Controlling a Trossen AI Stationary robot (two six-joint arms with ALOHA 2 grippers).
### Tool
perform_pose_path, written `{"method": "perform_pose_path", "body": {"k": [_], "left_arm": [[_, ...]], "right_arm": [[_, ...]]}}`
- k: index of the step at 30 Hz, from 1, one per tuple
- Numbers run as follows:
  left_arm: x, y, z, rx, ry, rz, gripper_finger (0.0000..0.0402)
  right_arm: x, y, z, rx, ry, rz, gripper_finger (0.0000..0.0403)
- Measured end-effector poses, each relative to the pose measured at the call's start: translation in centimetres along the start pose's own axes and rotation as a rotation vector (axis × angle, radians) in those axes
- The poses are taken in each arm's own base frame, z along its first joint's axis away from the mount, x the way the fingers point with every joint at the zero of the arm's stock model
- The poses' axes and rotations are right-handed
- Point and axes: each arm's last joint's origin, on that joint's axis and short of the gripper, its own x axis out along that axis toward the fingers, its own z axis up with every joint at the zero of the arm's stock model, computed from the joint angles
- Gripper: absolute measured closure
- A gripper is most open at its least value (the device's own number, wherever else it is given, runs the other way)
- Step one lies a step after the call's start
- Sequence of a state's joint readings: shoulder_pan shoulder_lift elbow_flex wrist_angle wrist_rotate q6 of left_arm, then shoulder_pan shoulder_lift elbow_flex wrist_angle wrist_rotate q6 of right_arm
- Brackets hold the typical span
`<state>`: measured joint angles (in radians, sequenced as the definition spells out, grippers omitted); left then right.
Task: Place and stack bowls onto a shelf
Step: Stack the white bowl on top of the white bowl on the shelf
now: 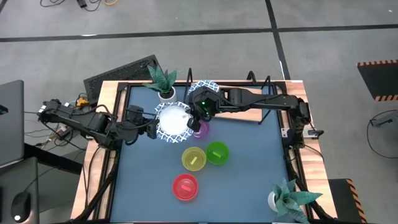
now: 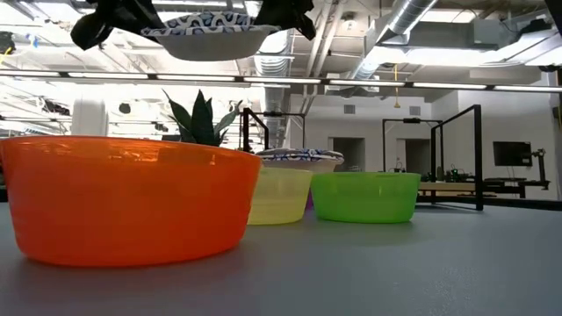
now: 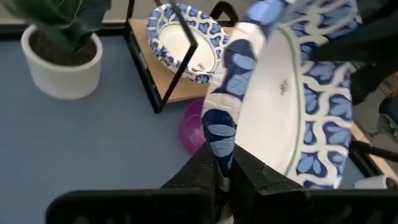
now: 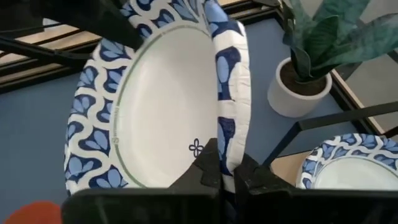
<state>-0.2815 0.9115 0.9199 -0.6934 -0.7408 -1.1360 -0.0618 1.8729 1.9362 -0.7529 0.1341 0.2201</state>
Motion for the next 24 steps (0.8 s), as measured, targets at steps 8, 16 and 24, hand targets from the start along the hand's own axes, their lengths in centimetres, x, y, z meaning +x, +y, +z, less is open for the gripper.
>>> {"method": "perform_pose_path", "body": {"k": [8,16,24], "left_arm": [[-0.2,-0.9,0.6,0.117,-0.05,-0.082,0.0262],[-2.0,-0.6,2.4,0.104,-0.121,-0.151,0.0135],[-3.0,0.1,3.2,0.072,-0.171,-0.15,0.0126]], "right_arm": [[-0.4,-1.1,0.4,0.041,-0.011,-0.005,0.0383],[-5.7,-8.2,1.9,0.159,-0.064,-0.146,0.0383],[-6.7,-17.8,1.2,0.359,-0.006,-0.21,0.0383]]}}
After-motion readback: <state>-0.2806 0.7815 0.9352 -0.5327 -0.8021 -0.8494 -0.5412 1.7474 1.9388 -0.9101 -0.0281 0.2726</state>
